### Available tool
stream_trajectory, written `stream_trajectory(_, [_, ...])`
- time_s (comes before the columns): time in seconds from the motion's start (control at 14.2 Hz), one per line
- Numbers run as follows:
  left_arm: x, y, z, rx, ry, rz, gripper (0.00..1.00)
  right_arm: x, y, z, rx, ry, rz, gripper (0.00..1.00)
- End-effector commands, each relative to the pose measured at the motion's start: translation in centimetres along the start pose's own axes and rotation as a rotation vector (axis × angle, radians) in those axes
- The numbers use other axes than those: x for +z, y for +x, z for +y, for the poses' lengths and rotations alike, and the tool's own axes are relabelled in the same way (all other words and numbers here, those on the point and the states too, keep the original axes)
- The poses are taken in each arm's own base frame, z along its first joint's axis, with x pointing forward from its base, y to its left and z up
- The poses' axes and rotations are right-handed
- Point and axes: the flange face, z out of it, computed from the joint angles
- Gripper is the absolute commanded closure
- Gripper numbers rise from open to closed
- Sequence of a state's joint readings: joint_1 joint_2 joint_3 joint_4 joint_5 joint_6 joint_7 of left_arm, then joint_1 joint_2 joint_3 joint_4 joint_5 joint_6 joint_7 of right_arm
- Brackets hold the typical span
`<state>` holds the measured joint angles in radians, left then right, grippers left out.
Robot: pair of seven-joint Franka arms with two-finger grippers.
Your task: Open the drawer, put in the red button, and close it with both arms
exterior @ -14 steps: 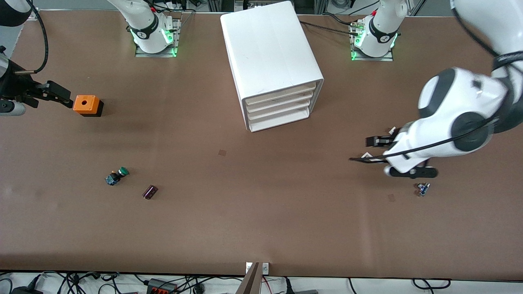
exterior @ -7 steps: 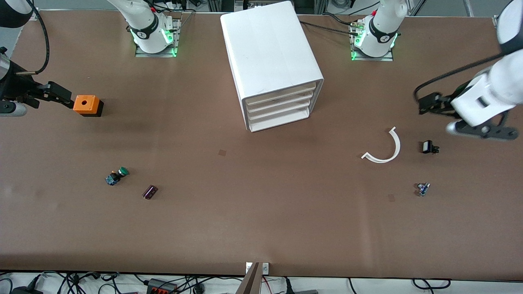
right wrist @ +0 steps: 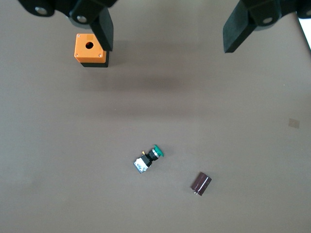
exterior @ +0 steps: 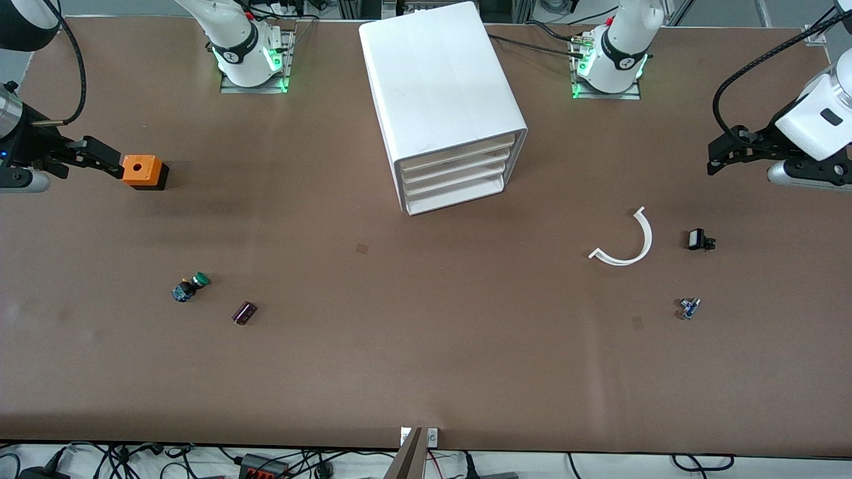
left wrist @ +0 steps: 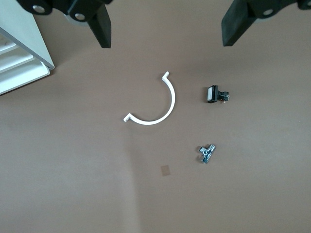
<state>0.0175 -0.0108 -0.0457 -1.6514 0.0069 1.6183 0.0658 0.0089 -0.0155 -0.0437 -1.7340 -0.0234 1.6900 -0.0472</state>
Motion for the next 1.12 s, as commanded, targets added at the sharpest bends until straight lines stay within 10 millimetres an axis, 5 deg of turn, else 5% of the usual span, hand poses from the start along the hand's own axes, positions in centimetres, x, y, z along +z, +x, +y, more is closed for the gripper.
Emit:
stream_trajectory(0.0, [0.3,-0.4,-1.0,-0.007,-0.012,0.008,0.0,-1.5,-1.1,0.0,0.004,0.0,0.032,0.0])
stream_trajectory(1.05, [-0.2,0.0,1.0,0.026,-0.011,0.014,0.0,-1.7,-1.0,0.0,0.007,0.0,0.03,0.0])
